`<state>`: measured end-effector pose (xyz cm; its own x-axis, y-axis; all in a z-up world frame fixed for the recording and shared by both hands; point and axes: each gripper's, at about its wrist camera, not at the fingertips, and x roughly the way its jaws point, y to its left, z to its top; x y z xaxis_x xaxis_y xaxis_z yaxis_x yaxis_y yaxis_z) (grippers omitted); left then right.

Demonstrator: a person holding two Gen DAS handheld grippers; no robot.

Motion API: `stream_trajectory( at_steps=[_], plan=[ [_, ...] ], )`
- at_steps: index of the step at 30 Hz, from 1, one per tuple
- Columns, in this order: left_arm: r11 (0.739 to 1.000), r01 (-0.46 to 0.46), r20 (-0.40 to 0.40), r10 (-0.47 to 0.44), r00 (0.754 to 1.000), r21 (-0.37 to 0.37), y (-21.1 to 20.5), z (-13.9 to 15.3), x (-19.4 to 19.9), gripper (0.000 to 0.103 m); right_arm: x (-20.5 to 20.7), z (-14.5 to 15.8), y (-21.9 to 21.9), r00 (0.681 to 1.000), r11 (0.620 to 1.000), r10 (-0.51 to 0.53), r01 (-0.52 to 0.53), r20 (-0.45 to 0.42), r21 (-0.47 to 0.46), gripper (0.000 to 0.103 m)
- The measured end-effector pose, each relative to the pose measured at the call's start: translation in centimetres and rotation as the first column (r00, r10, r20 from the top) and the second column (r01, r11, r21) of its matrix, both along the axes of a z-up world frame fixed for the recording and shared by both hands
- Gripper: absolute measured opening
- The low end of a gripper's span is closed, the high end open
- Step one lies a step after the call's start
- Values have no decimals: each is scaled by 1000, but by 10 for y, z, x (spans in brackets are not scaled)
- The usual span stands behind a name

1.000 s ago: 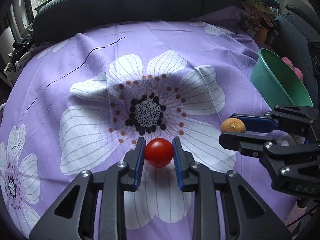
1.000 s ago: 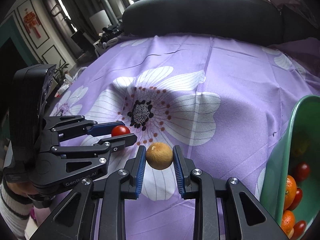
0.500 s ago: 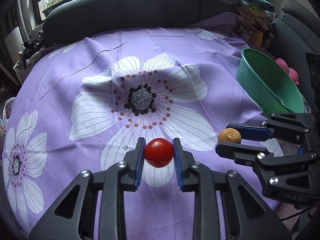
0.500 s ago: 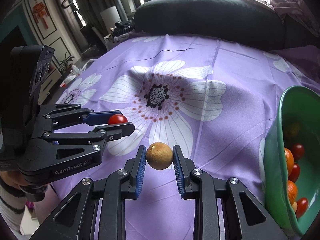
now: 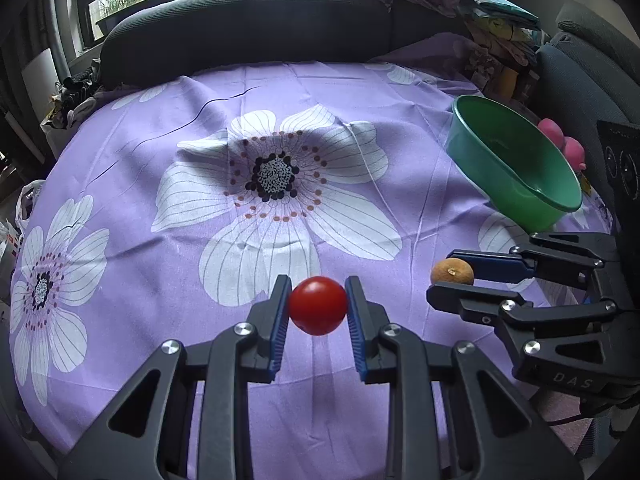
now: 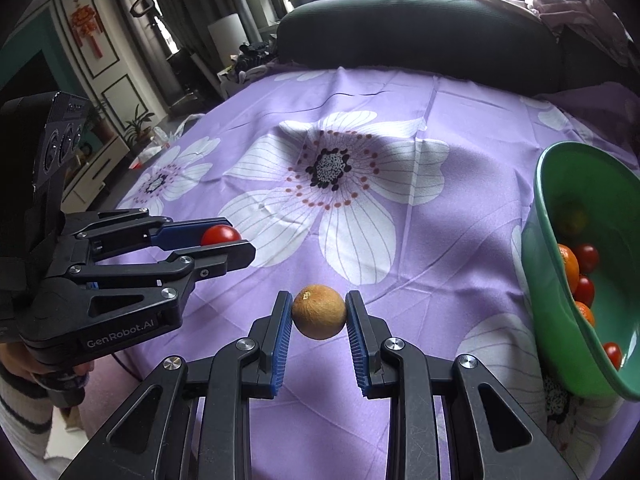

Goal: Organize fruits
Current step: 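Carry the tomato and brown fruit together toward the green bowl with both grippers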

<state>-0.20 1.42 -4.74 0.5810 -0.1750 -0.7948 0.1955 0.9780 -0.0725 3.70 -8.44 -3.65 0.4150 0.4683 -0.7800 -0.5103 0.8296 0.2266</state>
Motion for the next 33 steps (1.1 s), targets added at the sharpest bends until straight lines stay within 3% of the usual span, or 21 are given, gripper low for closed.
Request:
stream_trajectory(
  at_steps=[16,33],
  plan=[
    [1000,14,25,-15,1000,14,-16,13,-17,27,-20,16,-13,999,999,-14,13,45,29,29],
    [997,65,45,-66,997,38,-43,23,-9,27,-25,36,-39,993,996,-61,55,97,64,29]
  ],
)
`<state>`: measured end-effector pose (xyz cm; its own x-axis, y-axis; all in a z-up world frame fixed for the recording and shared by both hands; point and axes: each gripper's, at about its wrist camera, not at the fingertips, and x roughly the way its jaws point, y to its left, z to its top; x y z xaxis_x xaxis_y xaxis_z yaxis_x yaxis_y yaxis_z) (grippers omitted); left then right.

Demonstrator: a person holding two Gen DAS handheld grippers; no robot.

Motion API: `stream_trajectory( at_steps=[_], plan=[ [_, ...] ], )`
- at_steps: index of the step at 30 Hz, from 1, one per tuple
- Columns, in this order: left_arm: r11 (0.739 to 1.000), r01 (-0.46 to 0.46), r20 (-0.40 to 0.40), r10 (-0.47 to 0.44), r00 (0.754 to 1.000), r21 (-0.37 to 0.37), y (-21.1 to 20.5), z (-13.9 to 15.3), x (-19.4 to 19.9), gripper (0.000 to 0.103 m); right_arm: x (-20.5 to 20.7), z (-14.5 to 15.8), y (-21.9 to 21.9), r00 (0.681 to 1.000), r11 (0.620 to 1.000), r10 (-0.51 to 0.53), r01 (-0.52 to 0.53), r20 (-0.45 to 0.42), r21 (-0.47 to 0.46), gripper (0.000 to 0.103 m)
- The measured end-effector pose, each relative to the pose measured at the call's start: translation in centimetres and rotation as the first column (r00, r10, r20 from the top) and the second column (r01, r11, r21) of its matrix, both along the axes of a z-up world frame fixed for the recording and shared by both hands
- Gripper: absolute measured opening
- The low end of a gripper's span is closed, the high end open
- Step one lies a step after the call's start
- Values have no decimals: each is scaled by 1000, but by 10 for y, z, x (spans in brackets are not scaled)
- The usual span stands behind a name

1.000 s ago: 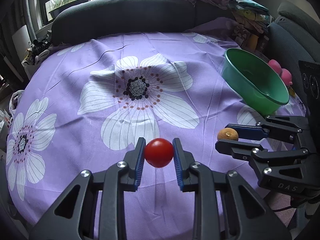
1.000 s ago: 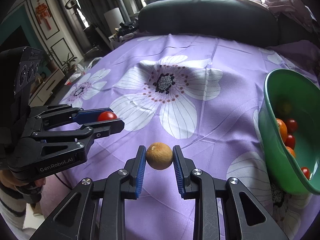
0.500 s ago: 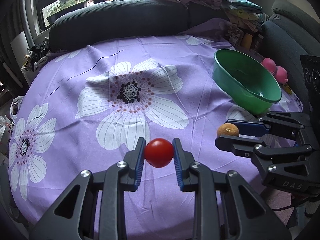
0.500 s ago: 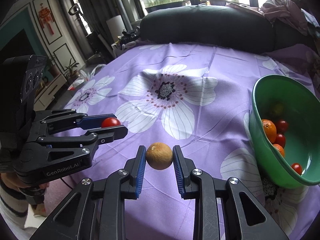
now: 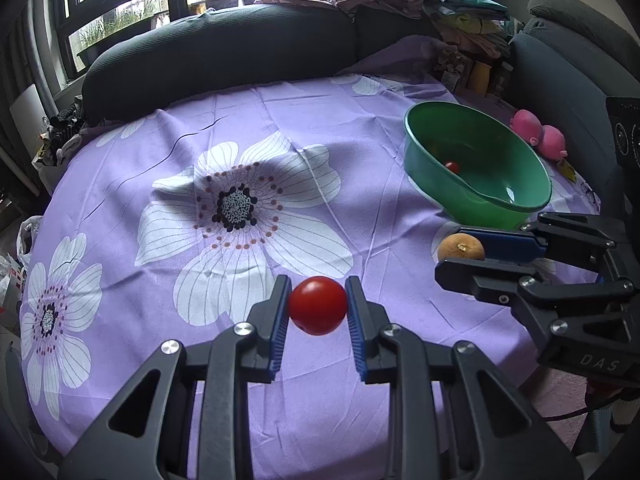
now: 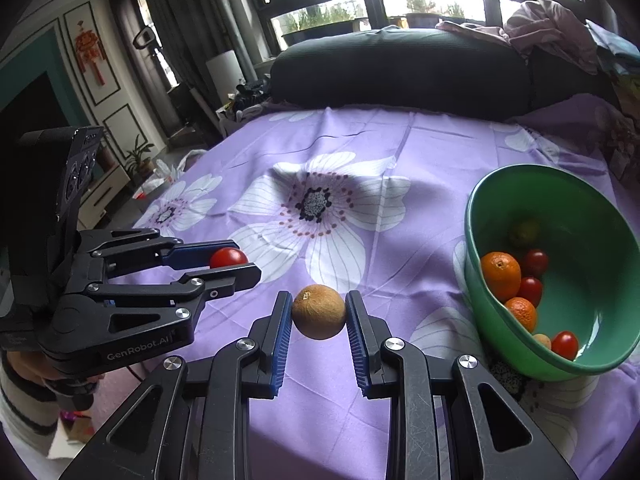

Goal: Organize fruits
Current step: 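Carry the tomato and brown fruit together toward the green bowl with both grippers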

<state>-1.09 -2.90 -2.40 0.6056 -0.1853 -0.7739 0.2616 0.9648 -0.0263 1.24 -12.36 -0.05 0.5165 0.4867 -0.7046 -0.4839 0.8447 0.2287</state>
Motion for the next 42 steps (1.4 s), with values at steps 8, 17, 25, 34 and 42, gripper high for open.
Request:
stream_trajectory(
  at_steps=[8,17,25,34,42],
  plan=[
    [1000,29,4,-29,1000,7,-16,3,9,27,3,3,-14,999,999,-31,30,11,15,29],
    [997,70,13,-70,997,18,-37,7,19,27,7,7,-32,997,997,-74,73,28,37,29],
    [993,113,26,-114,993,24,-58,12,29,27,10,6,-53,991,991,-127,126,30,54,29],
    [986,165,30,-166,986,33,-84,13,40,27,13,7,-75,982,981,-185,183,36,64,29],
    [975,220,47,-221,974,41,-106,16,51,27,16,7,-93,970,969,-240,237,37,65,29]
  ],
)
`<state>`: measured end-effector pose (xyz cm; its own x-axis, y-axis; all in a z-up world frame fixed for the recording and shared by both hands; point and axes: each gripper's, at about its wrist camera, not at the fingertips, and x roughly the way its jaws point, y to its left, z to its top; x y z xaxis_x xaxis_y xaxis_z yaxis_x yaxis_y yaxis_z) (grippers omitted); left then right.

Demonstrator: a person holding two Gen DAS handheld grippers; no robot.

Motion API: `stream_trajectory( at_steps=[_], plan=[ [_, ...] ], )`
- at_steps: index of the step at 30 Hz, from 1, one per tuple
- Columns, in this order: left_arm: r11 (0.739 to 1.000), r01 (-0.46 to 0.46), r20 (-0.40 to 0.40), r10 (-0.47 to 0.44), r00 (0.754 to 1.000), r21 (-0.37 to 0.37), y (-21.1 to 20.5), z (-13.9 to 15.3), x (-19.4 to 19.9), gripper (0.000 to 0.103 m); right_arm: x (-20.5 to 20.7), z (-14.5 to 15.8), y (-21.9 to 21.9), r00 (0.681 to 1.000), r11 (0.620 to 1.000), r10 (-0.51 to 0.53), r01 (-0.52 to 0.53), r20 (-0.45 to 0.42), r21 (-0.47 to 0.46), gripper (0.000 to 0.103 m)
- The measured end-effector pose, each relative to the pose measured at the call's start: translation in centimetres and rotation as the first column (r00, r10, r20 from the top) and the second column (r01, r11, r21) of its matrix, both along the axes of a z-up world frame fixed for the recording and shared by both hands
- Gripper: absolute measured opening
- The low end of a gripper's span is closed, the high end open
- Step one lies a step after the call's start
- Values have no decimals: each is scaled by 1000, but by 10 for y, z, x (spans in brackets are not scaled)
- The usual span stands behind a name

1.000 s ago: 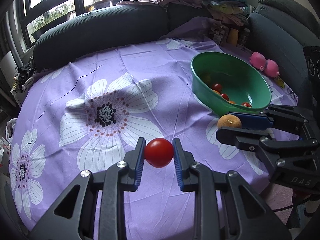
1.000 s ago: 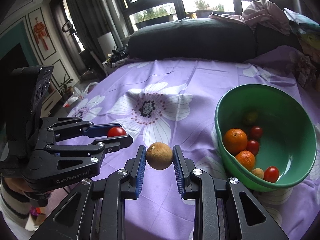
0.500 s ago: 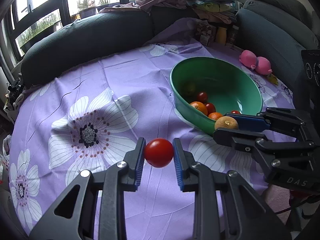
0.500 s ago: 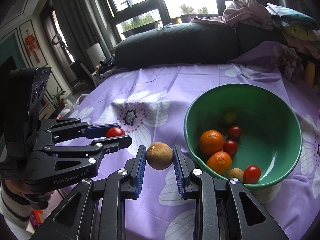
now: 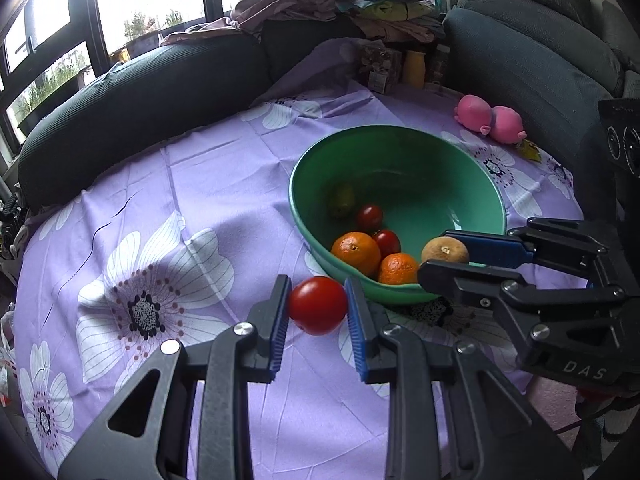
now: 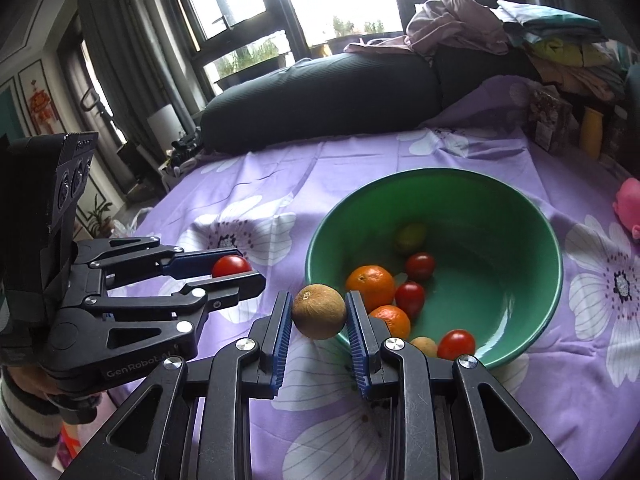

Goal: Organize fruits
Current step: 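Carry the tomato and brown fruit together toward the green bowl with both grippers, then open the left gripper over the bowl while the right gripper lowers the tomato inside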

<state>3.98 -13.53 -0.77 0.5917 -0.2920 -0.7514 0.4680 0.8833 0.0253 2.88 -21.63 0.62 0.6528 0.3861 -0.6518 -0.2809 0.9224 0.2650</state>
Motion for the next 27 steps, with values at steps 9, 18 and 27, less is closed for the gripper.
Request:
stream_trajectory(
  at_steps=[9,18,27],
  plan=[
    [998,70,13,-70,997,4,-31,1,13,27,8,3,-25,997,997,-74,74,9,-14,29],
    [993,114,-7,-114,994,17,-51,-6,25,27,15,0,-39,994,994,-110,110,3,-28,29],
    [991,130,-32,-129,991,31,-62,-15,35,27,23,-4,-48,991,989,-136,135,-10,-55,29]
  ],
)
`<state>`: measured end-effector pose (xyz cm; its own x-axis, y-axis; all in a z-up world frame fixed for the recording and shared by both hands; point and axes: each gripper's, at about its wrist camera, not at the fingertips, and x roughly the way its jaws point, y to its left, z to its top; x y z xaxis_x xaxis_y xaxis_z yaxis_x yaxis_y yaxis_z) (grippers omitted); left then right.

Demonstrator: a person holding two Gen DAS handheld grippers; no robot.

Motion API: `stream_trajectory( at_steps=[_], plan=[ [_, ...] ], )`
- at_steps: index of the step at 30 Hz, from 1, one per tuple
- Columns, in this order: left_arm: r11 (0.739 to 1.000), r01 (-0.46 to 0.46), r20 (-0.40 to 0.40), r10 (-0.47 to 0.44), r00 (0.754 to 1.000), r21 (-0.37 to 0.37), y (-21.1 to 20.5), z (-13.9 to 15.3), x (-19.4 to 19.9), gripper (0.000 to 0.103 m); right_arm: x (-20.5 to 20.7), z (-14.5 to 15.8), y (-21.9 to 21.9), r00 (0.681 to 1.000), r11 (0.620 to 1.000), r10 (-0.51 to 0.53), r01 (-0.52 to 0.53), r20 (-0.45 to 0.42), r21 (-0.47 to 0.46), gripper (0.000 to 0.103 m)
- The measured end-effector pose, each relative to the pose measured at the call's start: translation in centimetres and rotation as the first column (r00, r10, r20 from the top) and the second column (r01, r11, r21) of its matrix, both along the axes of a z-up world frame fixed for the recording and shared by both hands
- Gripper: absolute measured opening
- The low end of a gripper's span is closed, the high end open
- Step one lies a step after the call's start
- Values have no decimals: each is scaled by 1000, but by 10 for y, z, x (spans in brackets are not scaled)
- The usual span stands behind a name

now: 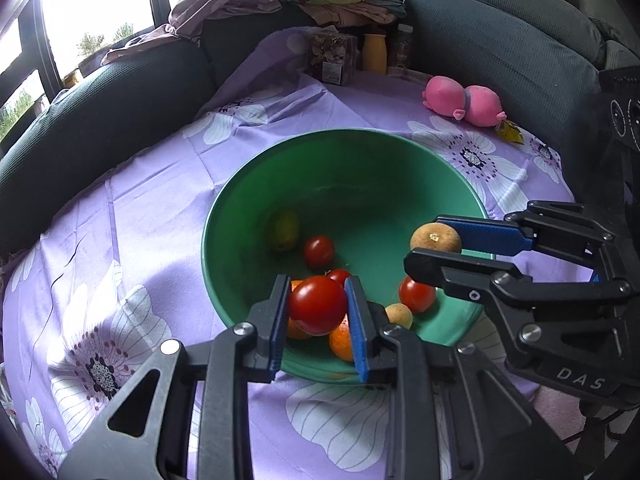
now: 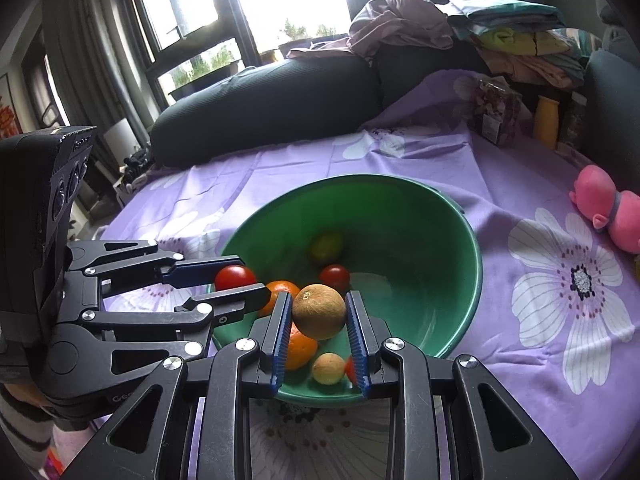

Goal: Organize fruits
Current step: 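Open the left gripper over the bowl while the right gripper lowers the tomato inside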

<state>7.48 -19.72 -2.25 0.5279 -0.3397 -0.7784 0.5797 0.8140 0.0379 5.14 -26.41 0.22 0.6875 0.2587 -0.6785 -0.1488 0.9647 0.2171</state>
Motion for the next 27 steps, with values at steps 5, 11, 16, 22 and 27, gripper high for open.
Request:
stream_trajectory(
  at_steps=[5,11,16,22,27],
  plan=[
    [1000,6,-20,-6,1000,12,-5,-6,6,27,4,-2,-1,1000,1000,-3,3,-12,-20,29],
    [1000,10,-32,-9,999,25,-8,-12,11,27,8,-6,-1,1000,999,-4,3,-29,-41,29],
    [999,10,-42,-9,999,33,-9,-17,15,27,11,-9,-1,999,998,-7,5,-38,-55,29],
    [999,9,-52,-7,999,41,-11,-21,18,27,14,-10,0,999,997,-5,1,-48,-76,29],
    [999,9,-60,-6,998,52,-12,-24,21,27,15,-11,2,998,996,0,-6,-57,-90,29]
  ],
)
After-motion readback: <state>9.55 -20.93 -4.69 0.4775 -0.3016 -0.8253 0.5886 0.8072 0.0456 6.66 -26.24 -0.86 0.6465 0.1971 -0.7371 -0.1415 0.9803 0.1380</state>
